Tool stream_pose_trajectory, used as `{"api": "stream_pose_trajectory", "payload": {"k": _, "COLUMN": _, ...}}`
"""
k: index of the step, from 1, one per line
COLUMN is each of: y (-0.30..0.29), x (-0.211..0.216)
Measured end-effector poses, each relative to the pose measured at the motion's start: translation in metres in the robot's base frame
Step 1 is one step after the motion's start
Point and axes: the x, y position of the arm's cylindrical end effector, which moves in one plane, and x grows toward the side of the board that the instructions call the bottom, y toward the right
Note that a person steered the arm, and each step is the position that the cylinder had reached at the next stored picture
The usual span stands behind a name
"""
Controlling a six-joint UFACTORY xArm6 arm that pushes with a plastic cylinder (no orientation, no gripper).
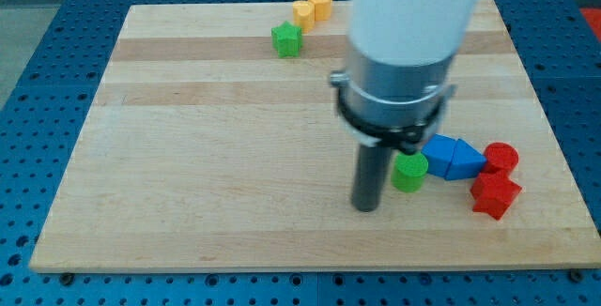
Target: Slightly move the green circle beside the red star
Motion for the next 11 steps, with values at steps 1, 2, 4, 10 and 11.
{"api": "stream_pose_trajectory", "payload": {"k": 1, "y": -0.026, "x": -0.038}}
{"api": "stream_pose_trajectory", "payload": {"k": 2, "y": -0.012, "x": -0.075}}
{"api": "stream_pose_trajectory", "payload": {"k": 4, "y": 0.067, "x": -0.048}}
{"api": "stream_pose_trajectory", "payload": {"k": 10, "y": 0.076, "x": 0.031}}
{"api": "stream_pose_trajectory", "payload": {"k": 11, "y": 0.091, "x": 0.031}}
